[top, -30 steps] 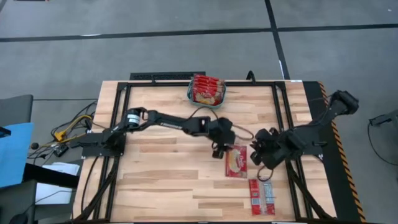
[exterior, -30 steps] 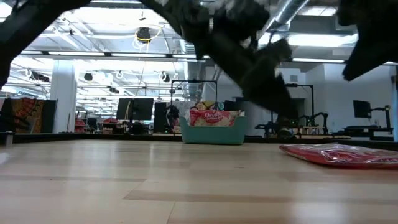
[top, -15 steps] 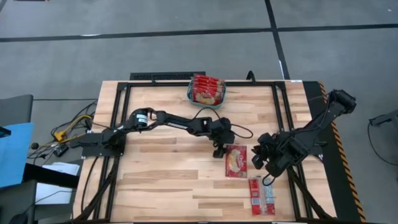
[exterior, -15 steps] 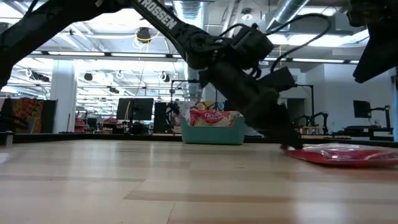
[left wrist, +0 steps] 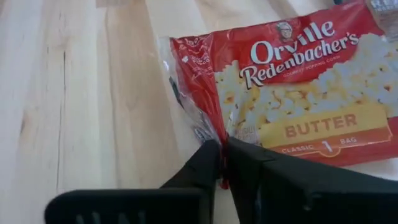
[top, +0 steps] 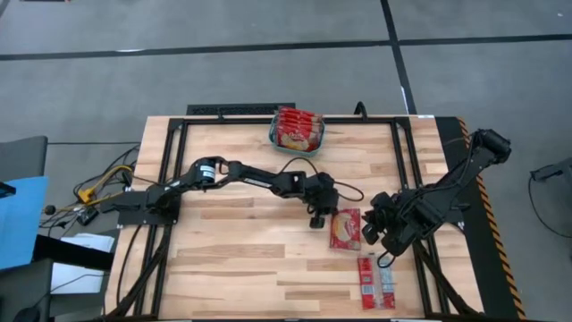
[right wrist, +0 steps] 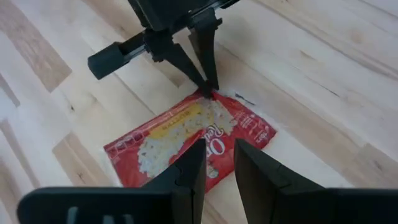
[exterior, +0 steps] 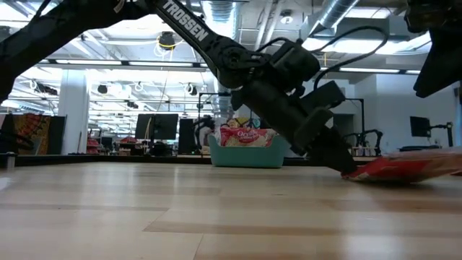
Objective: Sort popcorn bags into baskets
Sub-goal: Put the red popcorn bag into the blue bin
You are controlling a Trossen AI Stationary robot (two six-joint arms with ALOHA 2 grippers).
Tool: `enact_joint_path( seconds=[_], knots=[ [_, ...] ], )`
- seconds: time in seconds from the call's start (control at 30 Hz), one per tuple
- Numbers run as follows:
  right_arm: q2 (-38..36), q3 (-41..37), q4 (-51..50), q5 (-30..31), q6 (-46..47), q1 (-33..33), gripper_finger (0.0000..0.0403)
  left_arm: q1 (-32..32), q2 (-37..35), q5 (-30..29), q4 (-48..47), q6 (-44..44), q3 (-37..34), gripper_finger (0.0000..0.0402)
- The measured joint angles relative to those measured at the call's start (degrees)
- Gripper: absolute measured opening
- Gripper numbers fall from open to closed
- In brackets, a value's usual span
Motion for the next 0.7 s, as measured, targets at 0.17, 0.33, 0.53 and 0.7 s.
enact_joint_path(
  seconds=[0.17, 0.33, 0.53, 0.7],
  knots=[
    [0.0, 0.0, -0.15, 0.63, 2.56, 0.15, 0.0108, 1.64, -3.28, -4.09, -4.11, -4.77, -0.42, 0.0002],
    [0.0, -1.18, -0.2, 3.43, 8.14, 1.31, 0.0112, 1.73, -6.78, -14.42, -9.02, -5.07, -0.55, 0.0],
    [0.0, -8.71, 5.38, 7.23, 19.08, 3.19, 0.0155, 0.87, -8.69, -19.07, -13.52, -6.64, -0.61, 0.0],
    [0.02, -14.34, 14.0, 7.19, 21.95, 5.05, 0.022, -0.28, -8.91, -20.69, -21.66, -13.39, -0.69, 0.0]
  ],
)
